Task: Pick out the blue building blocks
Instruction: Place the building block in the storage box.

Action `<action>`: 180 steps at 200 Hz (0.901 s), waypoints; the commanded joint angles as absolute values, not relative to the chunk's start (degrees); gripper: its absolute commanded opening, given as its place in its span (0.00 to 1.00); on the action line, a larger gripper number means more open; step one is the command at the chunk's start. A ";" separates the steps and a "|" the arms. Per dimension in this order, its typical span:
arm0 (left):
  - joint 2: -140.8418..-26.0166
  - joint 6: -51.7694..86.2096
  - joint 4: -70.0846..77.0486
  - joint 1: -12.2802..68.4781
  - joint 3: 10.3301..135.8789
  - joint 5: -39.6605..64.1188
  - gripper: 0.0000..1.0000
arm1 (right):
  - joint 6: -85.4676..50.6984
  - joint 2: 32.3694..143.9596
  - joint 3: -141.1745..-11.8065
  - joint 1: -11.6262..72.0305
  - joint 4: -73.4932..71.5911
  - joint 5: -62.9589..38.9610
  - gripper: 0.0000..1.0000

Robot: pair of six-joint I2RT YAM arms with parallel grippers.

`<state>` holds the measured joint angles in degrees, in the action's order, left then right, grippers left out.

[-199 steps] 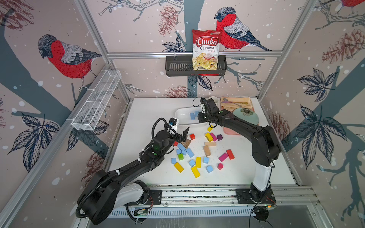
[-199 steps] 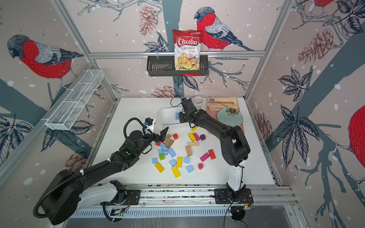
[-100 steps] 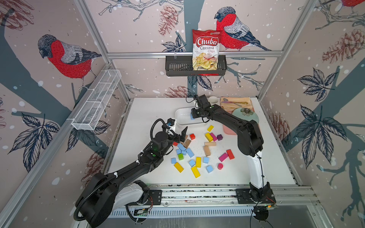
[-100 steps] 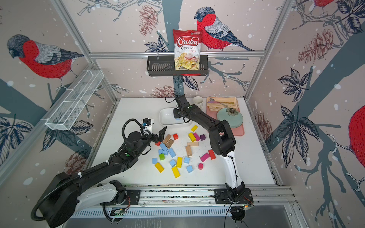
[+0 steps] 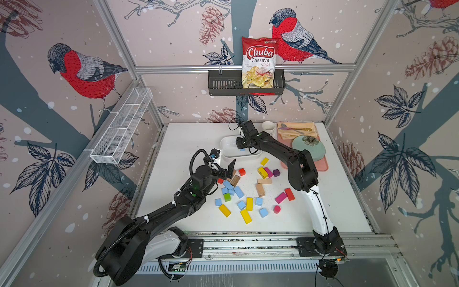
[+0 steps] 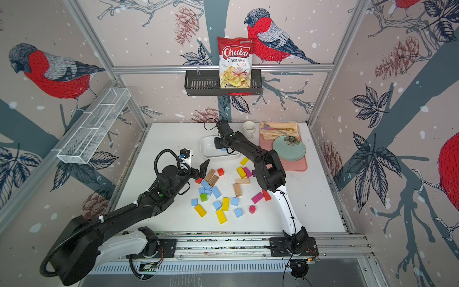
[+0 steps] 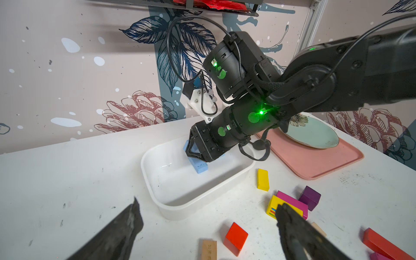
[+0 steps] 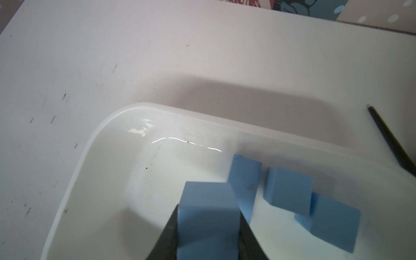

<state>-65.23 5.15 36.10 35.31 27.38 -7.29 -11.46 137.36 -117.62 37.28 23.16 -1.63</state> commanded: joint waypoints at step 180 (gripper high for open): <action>-67.24 6.39 36.92 35.17 28.25 -7.80 0.96 | -12.79 144.59 -124.98 37.17 19.34 -4.82 0.58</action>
